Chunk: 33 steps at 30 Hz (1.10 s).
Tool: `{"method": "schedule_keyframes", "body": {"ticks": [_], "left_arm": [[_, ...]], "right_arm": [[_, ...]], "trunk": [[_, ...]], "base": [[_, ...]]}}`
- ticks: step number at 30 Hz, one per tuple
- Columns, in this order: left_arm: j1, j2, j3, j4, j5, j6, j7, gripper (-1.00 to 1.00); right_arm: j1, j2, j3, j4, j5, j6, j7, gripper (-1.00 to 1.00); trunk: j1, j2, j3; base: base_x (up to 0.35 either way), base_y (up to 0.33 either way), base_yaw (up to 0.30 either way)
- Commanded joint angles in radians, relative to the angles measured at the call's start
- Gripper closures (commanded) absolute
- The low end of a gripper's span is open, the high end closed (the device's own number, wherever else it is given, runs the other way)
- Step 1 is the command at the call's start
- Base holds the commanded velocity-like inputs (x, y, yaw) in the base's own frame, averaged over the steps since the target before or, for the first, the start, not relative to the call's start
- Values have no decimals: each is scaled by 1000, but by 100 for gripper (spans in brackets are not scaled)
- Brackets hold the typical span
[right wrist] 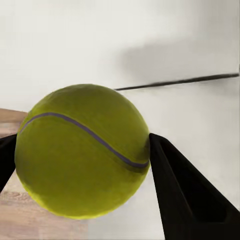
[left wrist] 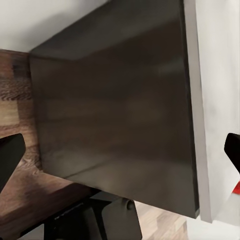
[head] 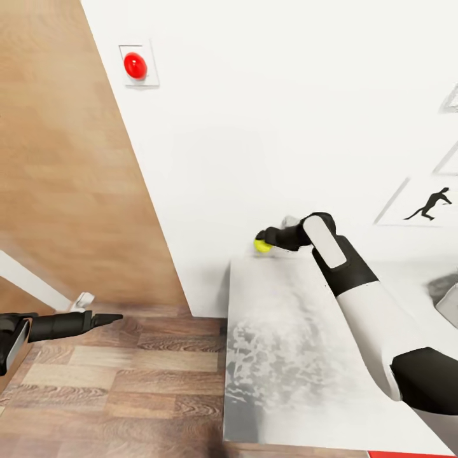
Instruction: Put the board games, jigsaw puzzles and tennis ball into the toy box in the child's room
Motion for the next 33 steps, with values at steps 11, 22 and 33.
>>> {"method": "schedule_keyframes", "body": {"ticks": [11,22,33], "left_arm": [[1,34,6,2,0,10,-64,-100],[61,95,6,19,-4,11,-228,-100],[68,97,-4,19,-2,12,-228,-100]], "right_arm": [[291,-70,-132,-463,-371,62,-12,100],[833,-92,-366,-581,-471,63,656,100],[1068,-94,-392,-582,-375,34,962,100]], "trunk": [[1,-2,16],[1,-2,33],[1,-2,51]], "base": [[0,0,-71],[0,0,-15],[-11,0,-11]]}}
